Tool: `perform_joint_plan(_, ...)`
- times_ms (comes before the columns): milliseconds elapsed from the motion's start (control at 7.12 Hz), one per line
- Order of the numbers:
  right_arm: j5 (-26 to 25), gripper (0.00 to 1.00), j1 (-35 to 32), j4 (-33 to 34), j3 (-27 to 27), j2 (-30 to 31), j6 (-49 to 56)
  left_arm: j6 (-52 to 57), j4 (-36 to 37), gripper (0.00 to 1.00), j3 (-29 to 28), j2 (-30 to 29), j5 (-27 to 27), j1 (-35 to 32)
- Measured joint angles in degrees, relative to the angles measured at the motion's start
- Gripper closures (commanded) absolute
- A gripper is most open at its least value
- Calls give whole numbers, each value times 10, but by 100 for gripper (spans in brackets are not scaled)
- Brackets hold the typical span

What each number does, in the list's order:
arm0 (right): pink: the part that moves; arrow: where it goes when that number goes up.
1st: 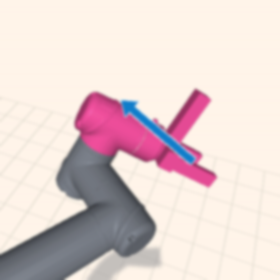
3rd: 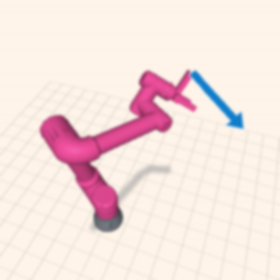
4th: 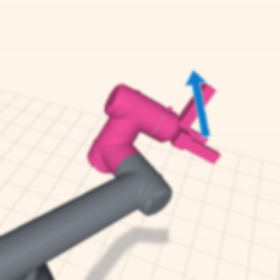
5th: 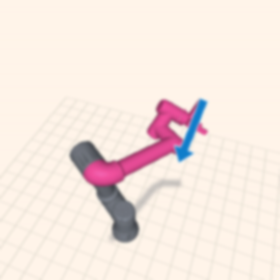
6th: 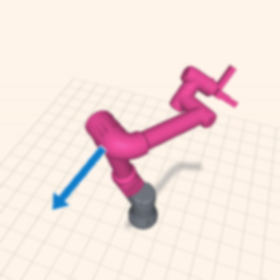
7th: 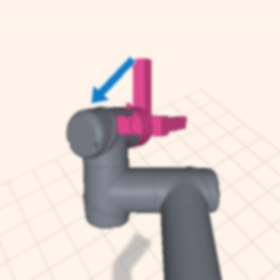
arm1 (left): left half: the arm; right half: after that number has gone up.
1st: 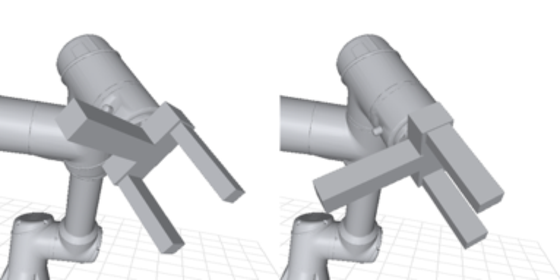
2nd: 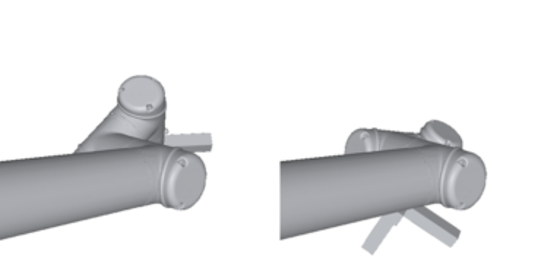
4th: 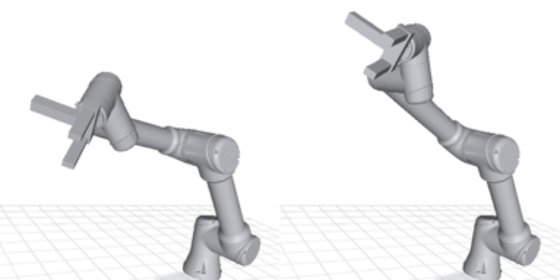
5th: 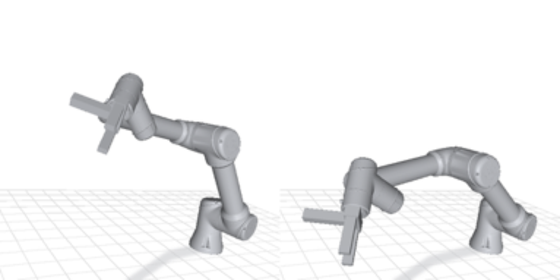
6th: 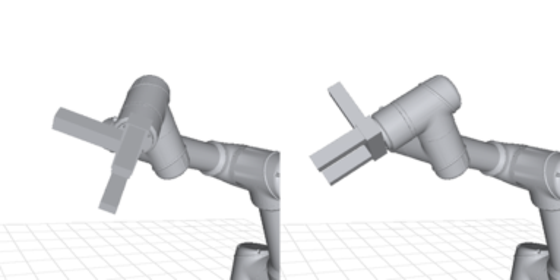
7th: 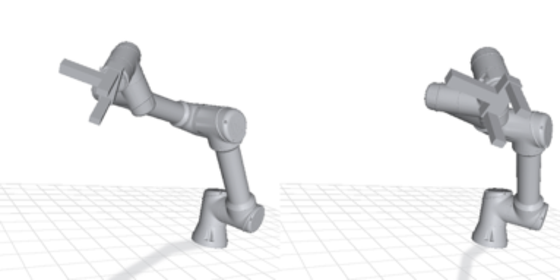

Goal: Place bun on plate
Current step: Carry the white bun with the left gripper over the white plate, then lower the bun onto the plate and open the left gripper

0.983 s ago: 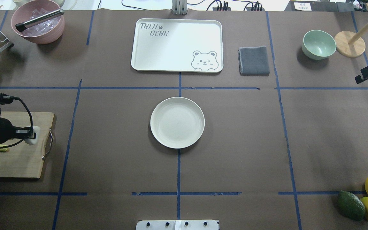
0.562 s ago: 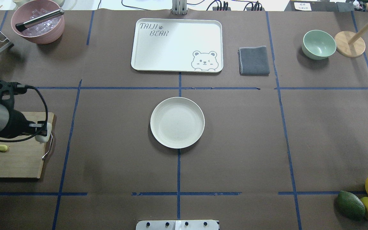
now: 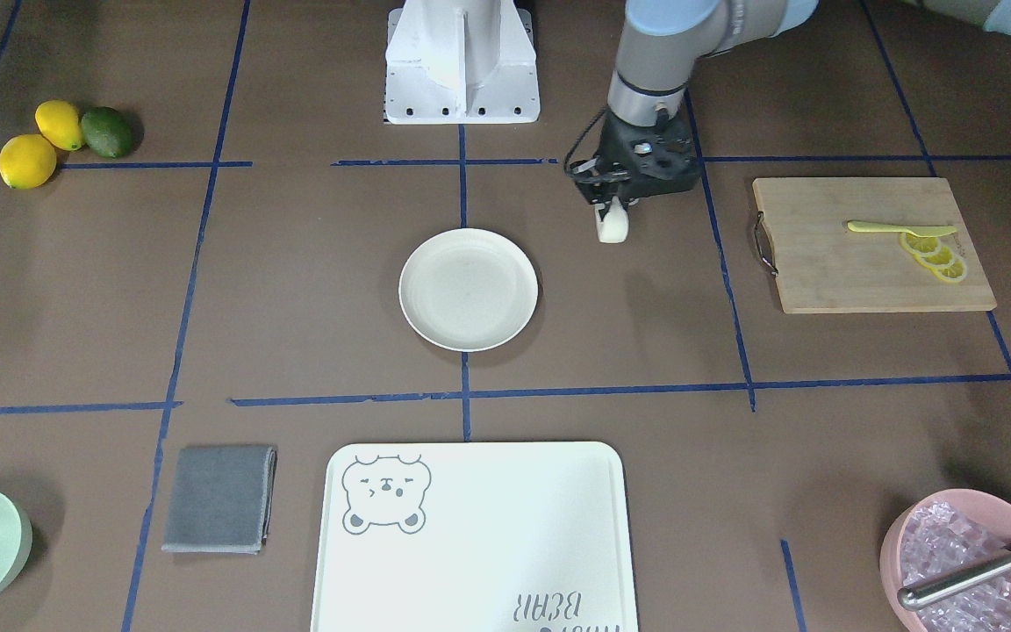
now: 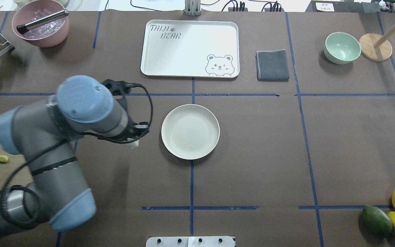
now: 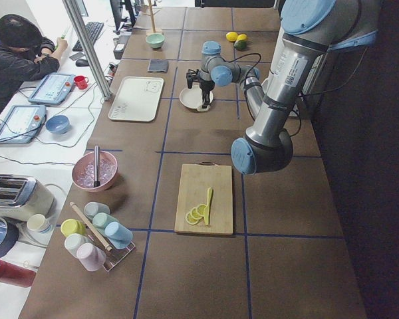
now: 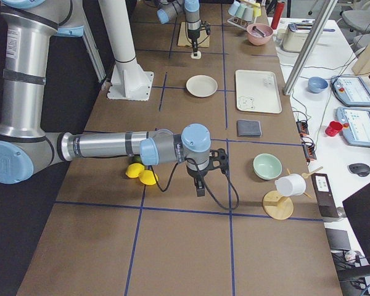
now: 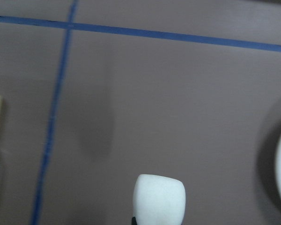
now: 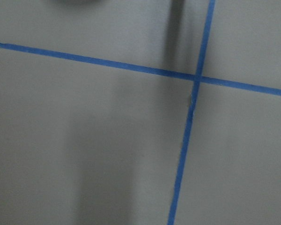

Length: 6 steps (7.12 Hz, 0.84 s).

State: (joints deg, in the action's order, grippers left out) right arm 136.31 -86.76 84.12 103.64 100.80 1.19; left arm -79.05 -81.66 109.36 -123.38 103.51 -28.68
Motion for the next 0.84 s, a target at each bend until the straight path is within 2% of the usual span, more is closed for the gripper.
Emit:
perform_joint_plan(281,18,0,-25,0,-37,3,36,-44,-27,71,-114,-106,-41,39)
perform_joint_plan(562,28,0,-29,0,-44,2,40,-54,-93,71,-189,-138,-63,48)
perform_joint_plan(843,30,0,-30,0,-44,1,40,-53,-133,71,-231,-148,-76,48)
